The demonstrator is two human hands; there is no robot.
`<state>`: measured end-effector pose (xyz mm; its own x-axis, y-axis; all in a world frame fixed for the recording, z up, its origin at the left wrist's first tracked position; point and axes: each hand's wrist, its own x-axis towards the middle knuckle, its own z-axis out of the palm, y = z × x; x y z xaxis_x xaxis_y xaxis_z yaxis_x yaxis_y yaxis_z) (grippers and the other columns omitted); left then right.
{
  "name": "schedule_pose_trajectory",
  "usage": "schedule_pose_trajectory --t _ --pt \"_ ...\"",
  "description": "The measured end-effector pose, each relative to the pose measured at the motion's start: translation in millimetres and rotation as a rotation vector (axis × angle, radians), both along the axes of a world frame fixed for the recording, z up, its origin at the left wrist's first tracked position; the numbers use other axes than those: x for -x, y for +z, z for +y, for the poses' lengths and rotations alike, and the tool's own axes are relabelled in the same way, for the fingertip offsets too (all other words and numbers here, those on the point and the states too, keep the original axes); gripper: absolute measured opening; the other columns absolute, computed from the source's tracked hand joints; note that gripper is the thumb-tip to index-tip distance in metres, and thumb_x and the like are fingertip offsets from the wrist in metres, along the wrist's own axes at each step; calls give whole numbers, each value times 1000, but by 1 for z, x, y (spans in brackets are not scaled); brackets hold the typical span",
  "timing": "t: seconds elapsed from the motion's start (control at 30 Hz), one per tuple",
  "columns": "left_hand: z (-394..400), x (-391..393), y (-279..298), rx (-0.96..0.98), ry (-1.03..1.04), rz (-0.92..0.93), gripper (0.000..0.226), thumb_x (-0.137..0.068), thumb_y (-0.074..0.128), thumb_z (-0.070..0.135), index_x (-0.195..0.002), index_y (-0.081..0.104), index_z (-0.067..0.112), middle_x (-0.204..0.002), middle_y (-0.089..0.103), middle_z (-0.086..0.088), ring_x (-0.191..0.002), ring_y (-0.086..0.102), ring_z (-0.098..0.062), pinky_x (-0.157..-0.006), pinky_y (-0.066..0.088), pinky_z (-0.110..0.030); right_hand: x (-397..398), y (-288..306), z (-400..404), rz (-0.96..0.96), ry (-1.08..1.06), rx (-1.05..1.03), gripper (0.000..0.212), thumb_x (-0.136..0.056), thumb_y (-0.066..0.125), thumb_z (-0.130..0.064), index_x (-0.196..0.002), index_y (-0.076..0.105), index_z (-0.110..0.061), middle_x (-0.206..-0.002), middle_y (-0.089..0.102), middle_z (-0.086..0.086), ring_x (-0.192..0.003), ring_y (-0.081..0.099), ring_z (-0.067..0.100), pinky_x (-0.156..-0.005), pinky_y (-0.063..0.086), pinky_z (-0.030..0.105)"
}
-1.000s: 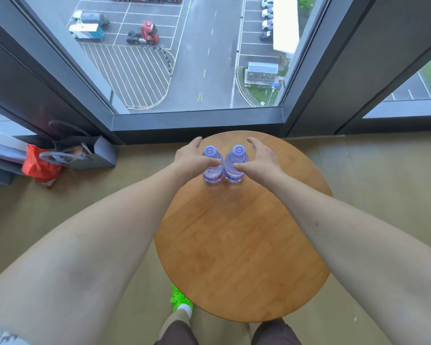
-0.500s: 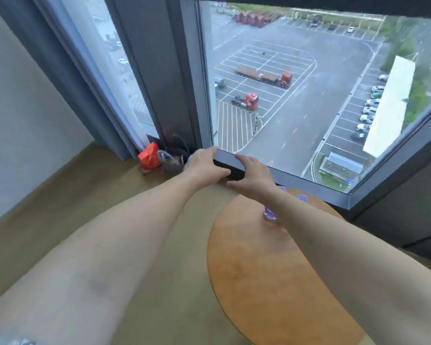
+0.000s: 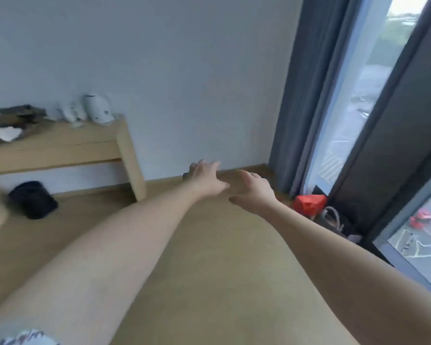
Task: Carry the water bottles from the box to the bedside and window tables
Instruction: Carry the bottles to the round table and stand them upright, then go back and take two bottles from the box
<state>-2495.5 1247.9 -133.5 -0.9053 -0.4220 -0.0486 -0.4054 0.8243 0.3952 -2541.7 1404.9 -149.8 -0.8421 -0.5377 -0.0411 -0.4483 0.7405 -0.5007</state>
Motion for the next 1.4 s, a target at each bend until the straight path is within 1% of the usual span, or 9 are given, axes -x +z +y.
schedule_pose_trajectory --t 0.1,0.23,0.47,0.67,0.83,0.97,1.1,1.27,1.4 --pt "-114 -80 15 15 212 -18 73 -85 66 45 -151 38 30 -155 37 -7 -145 28 -32 -112 36 -44 -46 8 -129 28 229 19 85 -80 74 -37 -154 33 -30 -153 43 -1 -138 39 30 -104 44 43" --pt "-233 -191 20 11 485 -6 78 -86 66 53 -153 37 28 -156 36 -9 -145 27 -36 -112 36 -49 -120 11 -274 43 520 11 86 -79 74 -38 -154 33 -30 -152 45 2 -137 40 32 -105 44 44" --pt "-375 -359 2 -62 952 -10 87 -85 72 52 -159 30 28 -160 29 -8 -148 25 -35 -117 34 -51 -244 3 -482 22 946 -19 88 -78 74 -38 -155 32 -31 -149 48 4 -135 43 30 -103 47 43" --pt "-488 -440 20 -24 1262 -58 86 -86 73 54 -158 31 32 -166 24 -7 -151 25 -35 -117 32 -57 -316 6 -642 1 1235 -20 87 -79 73 -36 -155 33 -26 -150 44 6 -139 38 29 -103 48 45" --pt "-562 -486 31 -20 1392 -118 81 -83 71 49 -155 36 35 -156 38 -9 -143 36 -35 -111 41 -53 -364 26 -757 17 1373 -53 75 -78 72 -36 -147 44 -28 -135 57 5 -125 54 29 -95 54 40" --pt "-617 -531 26 -53 1488 -130 73 -81 71 47 -148 46 31 -145 51 -12 -136 44 -36 -107 46 -50 -415 30 -828 -46 1473 -66 70 -76 75 -38 -142 51 -31 -130 62 4 -124 57 27 -96 54 38" --pt "-679 -577 11 -69 1561 -117 68 -78 73 46 -140 52 30 -138 53 -11 -131 47 -36 -102 49 -51 -465 15 -896 -113 1549 -72 71 -71 76 -41 -138 54 -36 -123 66 -1 -117 62 25 -94 55 39" --pt "-780 -645 -10 -53 1533 -84 71 -78 73 47 -142 50 29 -138 51 -11 -131 45 -37 -101 48 -51 -534 -6 -992 -99 1546 -86 79 -75 76 -40 -147 45 -35 -136 59 -3 -118 59 21 -94 56 37" --pt "-869 -701 -15 -67 1490 -84 75 -77 76 49 -144 48 30 -137 50 -12 -132 44 -37 -100 47 -51 -595 -5 -1080 -84 1506 -129 84 -75 80 -40 -151 42 -33 -138 60 -1 -124 58 22 -95 56 35"
